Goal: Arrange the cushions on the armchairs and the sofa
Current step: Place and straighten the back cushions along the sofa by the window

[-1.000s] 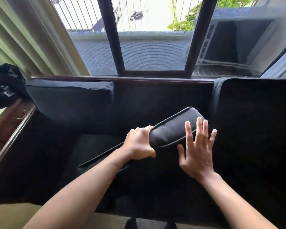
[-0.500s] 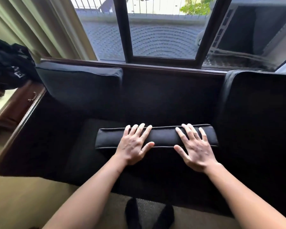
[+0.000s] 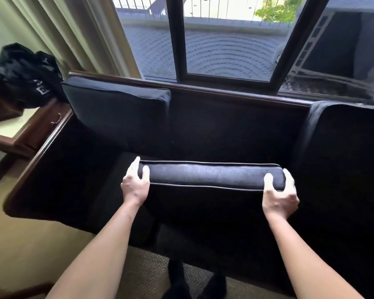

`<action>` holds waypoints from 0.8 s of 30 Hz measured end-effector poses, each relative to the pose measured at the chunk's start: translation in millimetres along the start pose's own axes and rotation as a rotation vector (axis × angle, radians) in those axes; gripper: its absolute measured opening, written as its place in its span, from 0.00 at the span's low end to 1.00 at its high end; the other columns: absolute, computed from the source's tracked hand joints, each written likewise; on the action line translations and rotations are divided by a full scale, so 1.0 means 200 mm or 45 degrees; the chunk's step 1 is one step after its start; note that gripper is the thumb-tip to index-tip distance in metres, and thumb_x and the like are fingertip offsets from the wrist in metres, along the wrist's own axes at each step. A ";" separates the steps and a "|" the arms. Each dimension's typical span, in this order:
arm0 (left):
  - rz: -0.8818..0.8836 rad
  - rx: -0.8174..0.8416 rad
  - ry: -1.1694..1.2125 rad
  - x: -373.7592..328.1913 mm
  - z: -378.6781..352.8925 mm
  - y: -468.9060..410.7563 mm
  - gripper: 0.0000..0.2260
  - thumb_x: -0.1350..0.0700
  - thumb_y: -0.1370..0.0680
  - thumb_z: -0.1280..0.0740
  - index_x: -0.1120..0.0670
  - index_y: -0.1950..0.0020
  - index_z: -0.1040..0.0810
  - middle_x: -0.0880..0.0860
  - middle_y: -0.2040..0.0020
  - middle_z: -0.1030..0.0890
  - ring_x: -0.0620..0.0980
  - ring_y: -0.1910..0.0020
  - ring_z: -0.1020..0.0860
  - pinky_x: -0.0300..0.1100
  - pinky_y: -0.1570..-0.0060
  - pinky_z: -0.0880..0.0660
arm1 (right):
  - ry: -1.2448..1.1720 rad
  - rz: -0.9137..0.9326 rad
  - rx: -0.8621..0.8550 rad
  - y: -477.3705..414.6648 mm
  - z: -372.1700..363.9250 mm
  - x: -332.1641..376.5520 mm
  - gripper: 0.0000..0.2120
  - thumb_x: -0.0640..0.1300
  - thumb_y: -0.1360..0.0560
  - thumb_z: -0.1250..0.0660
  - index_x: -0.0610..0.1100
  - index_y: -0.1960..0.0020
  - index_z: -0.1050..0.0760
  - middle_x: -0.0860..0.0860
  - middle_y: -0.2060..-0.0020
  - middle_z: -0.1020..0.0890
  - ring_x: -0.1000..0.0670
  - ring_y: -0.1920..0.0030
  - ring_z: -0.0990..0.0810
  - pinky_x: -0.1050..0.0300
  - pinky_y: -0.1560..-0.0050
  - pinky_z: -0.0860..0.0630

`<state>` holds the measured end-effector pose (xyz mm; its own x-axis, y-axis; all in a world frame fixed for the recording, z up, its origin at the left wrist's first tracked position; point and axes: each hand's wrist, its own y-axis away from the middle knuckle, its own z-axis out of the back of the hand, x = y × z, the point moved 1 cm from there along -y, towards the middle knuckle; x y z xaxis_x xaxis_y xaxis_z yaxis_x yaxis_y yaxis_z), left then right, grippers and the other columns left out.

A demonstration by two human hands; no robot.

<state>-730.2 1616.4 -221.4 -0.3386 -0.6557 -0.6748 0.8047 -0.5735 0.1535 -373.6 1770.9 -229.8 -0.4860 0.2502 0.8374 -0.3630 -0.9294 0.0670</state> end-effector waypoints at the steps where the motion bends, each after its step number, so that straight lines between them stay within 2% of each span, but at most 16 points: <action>1: 0.088 -0.011 0.118 0.01 0.00 -0.02 0.26 0.48 0.15 0.35 0.55 0.18 0.30 0.56 0.20 0.27 0.59 0.20 0.29 0.48 0.22 0.36 | -0.125 -0.077 -0.023 -0.01 -0.02 0.00 0.27 0.60 0.28 0.29 0.55 0.31 0.25 0.51 0.38 0.17 0.45 0.39 0.19 0.50 0.35 0.25; 3: 0.267 -0.006 0.405 0.03 -0.01 -0.04 0.22 0.47 0.17 0.31 0.54 0.25 0.22 0.54 0.28 0.19 0.58 0.25 0.24 0.42 0.28 0.30 | -0.359 -0.183 -0.046 -0.01 -0.05 0.00 0.26 0.57 0.30 0.26 0.54 0.33 0.23 0.55 0.42 0.16 0.53 0.43 0.18 0.59 0.38 0.24; 4: 0.341 0.004 0.577 0.04 -0.02 -0.05 0.16 0.48 0.18 0.29 0.54 0.34 0.16 0.51 0.36 0.14 0.56 0.31 0.19 0.40 0.35 0.26 | -0.461 -0.217 -0.055 -0.02 -0.07 0.00 0.25 0.55 0.30 0.25 0.52 0.34 0.21 0.56 0.44 0.16 0.57 0.45 0.17 0.63 0.41 0.24; 5: 0.410 0.019 0.741 0.07 -0.04 -0.07 0.11 0.49 0.19 0.28 0.55 0.42 0.15 0.48 0.45 0.12 0.55 0.38 0.16 0.38 0.42 0.23 | -0.548 -0.230 -0.063 -0.02 -0.09 0.00 0.23 0.52 0.29 0.25 0.51 0.35 0.20 0.57 0.46 0.16 0.60 0.47 0.18 0.66 0.43 0.24; 6: 0.451 0.035 0.873 0.10 -0.06 -0.09 0.09 0.51 0.19 0.28 0.55 0.47 0.15 0.46 0.50 0.12 0.52 0.43 0.15 0.36 0.46 0.22 | -0.613 -0.233 -0.074 -0.03 -0.11 -0.01 0.21 0.51 0.28 0.25 0.50 0.36 0.20 0.57 0.48 0.16 0.62 0.49 0.18 0.67 0.44 0.25; 7: 0.462 0.066 0.976 0.12 -0.09 -0.10 0.09 0.51 0.19 0.29 0.56 0.46 0.14 0.47 0.50 0.11 0.51 0.43 0.15 0.35 0.47 0.21 | -0.657 -0.227 -0.080 -0.03 -0.13 -0.02 0.19 0.50 0.27 0.26 0.48 0.37 0.19 0.57 0.49 0.16 0.63 0.50 0.18 0.67 0.44 0.25; 8: 0.477 0.116 1.076 0.13 -0.11 -0.11 0.13 0.48 0.19 0.29 0.56 0.41 0.14 0.50 0.46 0.11 0.53 0.39 0.16 0.39 0.41 0.20 | -0.685 -0.224 -0.079 -0.04 -0.14 -0.03 0.17 0.50 0.25 0.28 0.46 0.38 0.19 0.57 0.50 0.16 0.63 0.50 0.19 0.66 0.43 0.25; 10: 0.467 0.220 1.203 0.17 -0.18 -0.16 0.27 0.38 0.20 0.32 0.57 0.32 0.16 0.58 0.35 0.14 0.58 0.31 0.19 0.52 0.28 0.25 | -0.712 -0.242 -0.049 -0.07 -0.17 -0.07 0.12 0.52 0.21 0.34 0.48 0.42 0.19 0.58 0.49 0.17 0.65 0.46 0.20 0.67 0.40 0.28; 11: 0.451 0.264 1.229 0.17 -0.20 -0.18 0.32 0.33 0.21 0.35 0.56 0.29 0.18 0.59 0.31 0.16 0.59 0.28 0.21 0.56 0.25 0.28 | -0.721 -0.262 -0.034 -0.08 -0.19 -0.08 0.10 0.53 0.19 0.36 0.50 0.43 0.20 0.59 0.48 0.17 0.66 0.44 0.20 0.68 0.40 0.30; 13: 0.452 0.313 1.239 0.18 -0.24 -0.25 0.39 0.26 0.22 0.38 0.54 0.25 0.20 0.59 0.28 0.19 0.58 0.26 0.23 0.58 0.23 0.31 | -0.723 -0.275 -0.022 -0.11 -0.24 -0.07 0.12 0.56 0.17 0.40 0.52 0.41 0.22 0.60 0.46 0.19 0.67 0.41 0.22 0.69 0.37 0.32; 15: 0.491 0.288 1.257 0.15 -0.28 -0.34 0.43 0.21 0.28 0.35 0.52 0.25 0.21 0.54 0.27 0.19 0.53 0.25 0.23 0.55 0.21 0.34 | -0.696 -0.300 -0.092 -0.15 -0.30 -0.04 0.20 0.61 0.18 0.41 0.51 0.35 0.24 0.63 0.44 0.21 0.67 0.40 0.24 0.69 0.36 0.34; 18: 0.438 0.177 1.153 0.05 -0.32 -0.46 0.39 0.23 0.26 0.37 0.50 0.28 0.19 0.49 0.29 0.18 0.46 0.28 0.22 0.49 0.21 0.34 | -0.666 -0.293 -0.204 -0.21 -0.35 0.00 0.30 0.66 0.20 0.42 0.46 0.29 0.26 0.62 0.39 0.24 0.62 0.37 0.27 0.70 0.37 0.36; 19: 0.405 0.154 1.148 0.00 -0.33 -0.50 0.39 0.25 0.25 0.37 0.52 0.28 0.19 0.50 0.30 0.17 0.47 0.28 0.22 0.49 0.21 0.33 | -0.652 -0.292 -0.231 -0.23 -0.36 0.01 0.31 0.66 0.19 0.43 0.45 0.27 0.28 0.60 0.37 0.25 0.60 0.35 0.28 0.73 0.39 0.38; 22: 0.300 0.142 1.137 -0.10 -0.37 -0.63 0.44 0.23 0.28 0.33 0.55 0.25 0.21 0.53 0.27 0.19 0.51 0.26 0.23 0.55 0.20 0.33 | -0.602 -0.322 -0.329 -0.30 -0.36 0.08 0.30 0.63 0.17 0.45 0.44 0.25 0.30 0.51 0.29 0.26 0.52 0.29 0.29 0.77 0.44 0.40; 24: 0.209 0.132 1.153 -0.20 -0.38 -0.74 0.38 0.29 0.25 0.31 0.55 0.25 0.20 0.51 0.27 0.19 0.49 0.25 0.23 0.53 0.20 0.34 | -0.560 -0.305 -0.352 -0.39 -0.37 0.16 0.29 0.63 0.17 0.45 0.45 0.26 0.29 0.49 0.28 0.25 0.49 0.28 0.29 0.77 0.46 0.38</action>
<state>-798.3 1765.7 -272.1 0.3214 -0.1237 -0.9388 0.7462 -0.5774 0.3315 -419.5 1871.0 -247.8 -0.0093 0.2541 0.9671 -0.6454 -0.7403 0.1882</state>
